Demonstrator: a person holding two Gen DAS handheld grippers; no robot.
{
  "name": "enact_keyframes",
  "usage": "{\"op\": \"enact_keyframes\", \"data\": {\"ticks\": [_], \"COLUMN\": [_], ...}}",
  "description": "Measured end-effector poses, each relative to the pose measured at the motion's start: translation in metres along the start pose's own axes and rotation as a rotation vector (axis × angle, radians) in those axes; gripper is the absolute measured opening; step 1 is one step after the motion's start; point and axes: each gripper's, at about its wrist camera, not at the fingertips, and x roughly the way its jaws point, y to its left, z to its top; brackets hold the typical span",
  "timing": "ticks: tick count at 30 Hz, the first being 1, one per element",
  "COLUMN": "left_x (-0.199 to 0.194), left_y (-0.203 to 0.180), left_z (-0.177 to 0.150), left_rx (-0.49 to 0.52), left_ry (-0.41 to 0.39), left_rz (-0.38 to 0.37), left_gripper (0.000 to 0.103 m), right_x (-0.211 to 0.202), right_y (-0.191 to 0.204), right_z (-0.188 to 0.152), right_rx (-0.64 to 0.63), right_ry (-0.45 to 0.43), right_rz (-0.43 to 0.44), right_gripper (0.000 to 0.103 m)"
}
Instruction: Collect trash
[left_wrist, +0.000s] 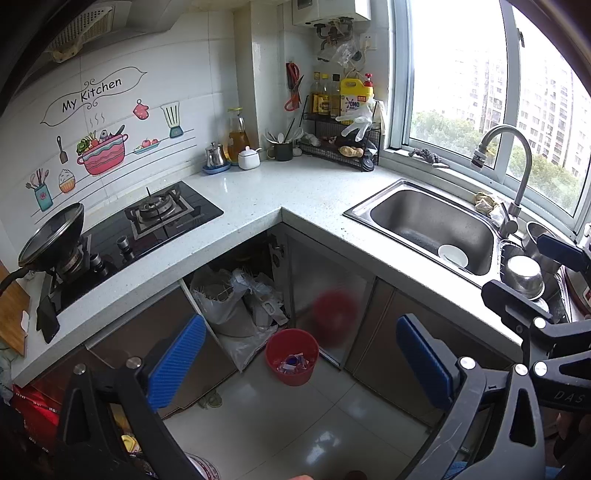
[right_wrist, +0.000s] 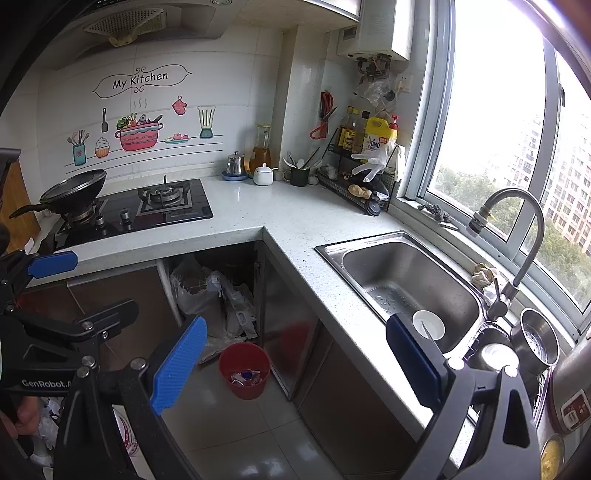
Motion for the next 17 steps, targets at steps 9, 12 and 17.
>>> {"op": "enact_keyframes", "data": {"ticks": [9, 12, 17], "left_x": [0.0, 0.001, 0.0], "left_y": [0.004, 0.005, 0.005], "left_z": [0.0, -0.001, -0.001], "left_rx": [0.001, 0.005, 0.015], "left_ry": [0.0, 0.001, -0.007], "left_rz": [-0.014, -0.02, -0.02], "left_gripper": [0.102, 0.102, 0.102], "right_x": [-0.003, -0.005, -0.004], "right_y": [0.009, 0.011, 0.015], "right_z": [0.001, 0.002, 0.002], "right_rx": [0.004, -0.006, -0.002], "right_ry": [0.0, -0.004, 0.002], "right_rz": [-0.013, -0.013, -0.015], "right_gripper": [0.097, 0.097, 0.097]}}
